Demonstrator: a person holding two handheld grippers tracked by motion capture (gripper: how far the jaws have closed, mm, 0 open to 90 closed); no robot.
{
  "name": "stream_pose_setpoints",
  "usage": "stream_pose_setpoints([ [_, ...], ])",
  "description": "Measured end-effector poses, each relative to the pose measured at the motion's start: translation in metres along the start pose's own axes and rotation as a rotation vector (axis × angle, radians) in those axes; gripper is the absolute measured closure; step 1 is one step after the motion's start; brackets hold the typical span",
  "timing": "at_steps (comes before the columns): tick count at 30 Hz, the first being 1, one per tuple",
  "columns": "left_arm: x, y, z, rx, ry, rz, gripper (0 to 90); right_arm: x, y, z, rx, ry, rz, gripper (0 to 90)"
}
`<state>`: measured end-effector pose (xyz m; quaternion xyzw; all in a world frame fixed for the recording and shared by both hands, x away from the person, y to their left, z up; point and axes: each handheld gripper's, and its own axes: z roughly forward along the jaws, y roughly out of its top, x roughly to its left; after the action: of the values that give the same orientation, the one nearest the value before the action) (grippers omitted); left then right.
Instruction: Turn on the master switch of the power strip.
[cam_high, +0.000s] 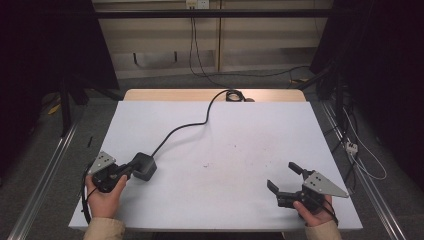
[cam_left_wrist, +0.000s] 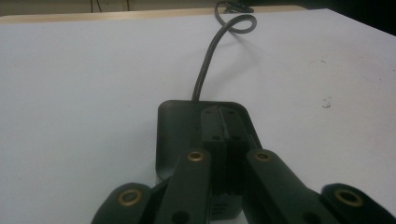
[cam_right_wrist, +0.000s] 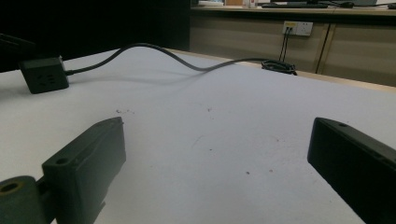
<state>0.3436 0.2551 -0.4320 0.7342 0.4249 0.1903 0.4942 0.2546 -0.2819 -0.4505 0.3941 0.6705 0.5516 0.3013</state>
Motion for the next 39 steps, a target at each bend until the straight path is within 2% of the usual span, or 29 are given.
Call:
stream_pose_setpoints([
  [8,0.0,0.0003,-0.0001,0.005,0.002,0.006,90.0,-0.0001,0.0001,-0.0003,-0.002,-0.003,-0.001,3.8],
  [24,0.0,0.0,0.0,0.006,0.004,-0.015,90.0,0.0001,0.0002,-0.0001,-0.002,-0.002,-0.002,3.8],
  [39,-0.002,0.0007,0.0004,0.01,0.015,-0.008,90.0,-0.0012,0.0,-0.0005,-0.003,-0.005,0.006,3.8],
])
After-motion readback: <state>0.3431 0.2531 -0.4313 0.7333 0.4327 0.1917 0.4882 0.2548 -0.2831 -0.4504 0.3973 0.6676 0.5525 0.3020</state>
